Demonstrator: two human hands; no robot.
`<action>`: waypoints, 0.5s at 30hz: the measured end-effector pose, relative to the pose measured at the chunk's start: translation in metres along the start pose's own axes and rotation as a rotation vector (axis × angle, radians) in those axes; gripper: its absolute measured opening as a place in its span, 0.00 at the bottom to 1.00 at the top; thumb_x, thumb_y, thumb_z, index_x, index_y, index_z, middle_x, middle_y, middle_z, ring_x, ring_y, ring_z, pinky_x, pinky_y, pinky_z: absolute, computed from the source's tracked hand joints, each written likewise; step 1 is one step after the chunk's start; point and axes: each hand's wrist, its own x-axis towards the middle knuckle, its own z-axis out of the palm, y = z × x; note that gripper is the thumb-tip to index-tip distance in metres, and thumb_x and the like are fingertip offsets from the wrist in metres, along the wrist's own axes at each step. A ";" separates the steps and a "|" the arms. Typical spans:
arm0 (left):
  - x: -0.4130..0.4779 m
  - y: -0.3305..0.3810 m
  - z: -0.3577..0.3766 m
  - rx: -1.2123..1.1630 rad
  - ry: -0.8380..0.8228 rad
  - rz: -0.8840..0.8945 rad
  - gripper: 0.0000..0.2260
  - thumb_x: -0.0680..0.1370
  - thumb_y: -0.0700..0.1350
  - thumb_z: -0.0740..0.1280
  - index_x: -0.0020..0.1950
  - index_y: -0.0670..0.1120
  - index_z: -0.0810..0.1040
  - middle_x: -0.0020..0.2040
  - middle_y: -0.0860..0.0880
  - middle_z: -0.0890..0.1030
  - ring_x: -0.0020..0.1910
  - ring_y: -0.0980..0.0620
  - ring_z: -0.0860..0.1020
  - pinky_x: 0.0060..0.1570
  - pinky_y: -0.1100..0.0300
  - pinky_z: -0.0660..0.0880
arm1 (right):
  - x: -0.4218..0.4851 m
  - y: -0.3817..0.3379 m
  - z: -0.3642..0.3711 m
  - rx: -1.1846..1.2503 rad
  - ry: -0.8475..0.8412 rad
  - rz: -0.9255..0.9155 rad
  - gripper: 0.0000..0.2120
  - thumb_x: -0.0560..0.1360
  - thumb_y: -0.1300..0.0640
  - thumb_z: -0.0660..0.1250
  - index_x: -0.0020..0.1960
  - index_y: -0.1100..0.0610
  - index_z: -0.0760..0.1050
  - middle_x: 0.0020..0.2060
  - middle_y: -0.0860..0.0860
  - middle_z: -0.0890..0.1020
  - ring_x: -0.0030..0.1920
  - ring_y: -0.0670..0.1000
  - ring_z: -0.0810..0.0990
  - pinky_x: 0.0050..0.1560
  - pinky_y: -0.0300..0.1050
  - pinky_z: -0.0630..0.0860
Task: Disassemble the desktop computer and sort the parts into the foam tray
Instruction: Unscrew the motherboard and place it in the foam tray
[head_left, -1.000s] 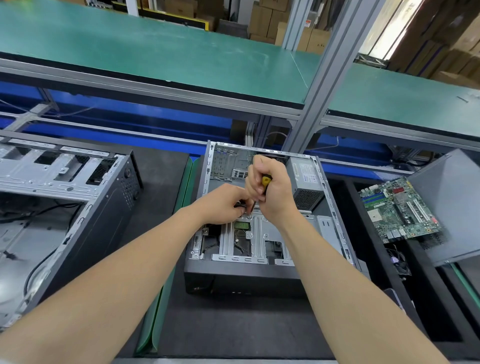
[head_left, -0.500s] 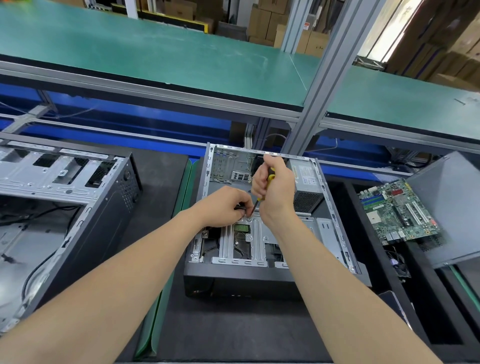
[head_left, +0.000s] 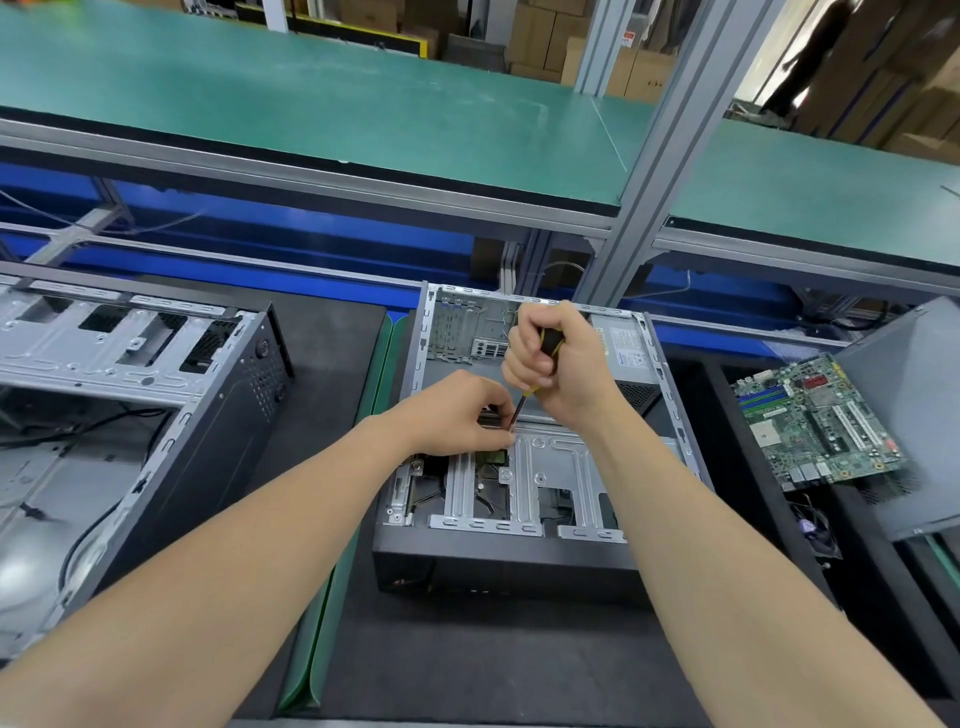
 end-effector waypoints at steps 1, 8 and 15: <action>0.000 0.000 0.000 -0.001 0.002 -0.005 0.09 0.75 0.56 0.72 0.38 0.62 0.74 0.38 0.64 0.79 0.41 0.65 0.76 0.37 0.72 0.65 | -0.003 -0.002 0.003 -0.130 0.089 -0.028 0.15 0.76 0.57 0.59 0.32 0.58 0.70 0.23 0.54 0.67 0.22 0.53 0.65 0.28 0.46 0.68; 0.001 -0.003 0.002 0.005 -0.004 -0.051 0.05 0.74 0.56 0.73 0.42 0.59 0.80 0.44 0.63 0.82 0.49 0.67 0.77 0.45 0.73 0.68 | -0.015 -0.036 0.019 -1.849 0.462 -0.111 0.14 0.78 0.46 0.62 0.39 0.54 0.70 0.31 0.50 0.70 0.31 0.53 0.70 0.30 0.45 0.64; -0.001 -0.002 -0.002 -0.010 -0.014 -0.062 0.06 0.75 0.56 0.74 0.41 0.60 0.79 0.42 0.63 0.82 0.47 0.67 0.77 0.43 0.74 0.68 | -0.016 -0.049 0.026 -1.745 0.279 0.142 0.14 0.78 0.49 0.69 0.44 0.60 0.77 0.43 0.56 0.80 0.43 0.58 0.80 0.41 0.53 0.80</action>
